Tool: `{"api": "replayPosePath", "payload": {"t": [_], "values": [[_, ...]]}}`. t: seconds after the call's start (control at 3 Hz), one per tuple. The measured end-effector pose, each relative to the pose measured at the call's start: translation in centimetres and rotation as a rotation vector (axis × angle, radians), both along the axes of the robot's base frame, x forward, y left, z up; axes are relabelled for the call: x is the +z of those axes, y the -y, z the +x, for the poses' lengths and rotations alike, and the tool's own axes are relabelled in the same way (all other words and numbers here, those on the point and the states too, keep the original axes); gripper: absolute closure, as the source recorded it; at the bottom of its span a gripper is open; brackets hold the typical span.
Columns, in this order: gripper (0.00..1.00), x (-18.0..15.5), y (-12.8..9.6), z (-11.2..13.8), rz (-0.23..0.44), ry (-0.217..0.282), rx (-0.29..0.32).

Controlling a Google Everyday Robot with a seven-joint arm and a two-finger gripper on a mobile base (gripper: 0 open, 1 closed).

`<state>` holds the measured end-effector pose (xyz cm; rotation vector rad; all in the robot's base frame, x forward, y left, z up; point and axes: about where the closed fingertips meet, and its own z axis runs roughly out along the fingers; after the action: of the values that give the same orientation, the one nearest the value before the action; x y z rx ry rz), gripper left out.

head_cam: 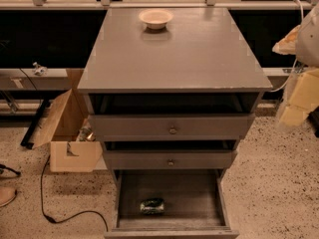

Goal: Pick green can from bottom drawer and place on counter

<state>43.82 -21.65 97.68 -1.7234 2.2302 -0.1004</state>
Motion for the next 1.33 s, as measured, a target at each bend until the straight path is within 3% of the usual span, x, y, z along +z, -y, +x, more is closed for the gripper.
{"api": "replayPosePath", "payload": {"t": [0.67,1.0,1.33], "values": [[0.00,0.0,-0.5,0.2,0.026,0.018,0.016],[0.00,-3.0,-3.0,1.0,0.155,0.027,0.055],[0.00,-7.9,-7.6,2.2,0.356,0.010,0.083]]}}
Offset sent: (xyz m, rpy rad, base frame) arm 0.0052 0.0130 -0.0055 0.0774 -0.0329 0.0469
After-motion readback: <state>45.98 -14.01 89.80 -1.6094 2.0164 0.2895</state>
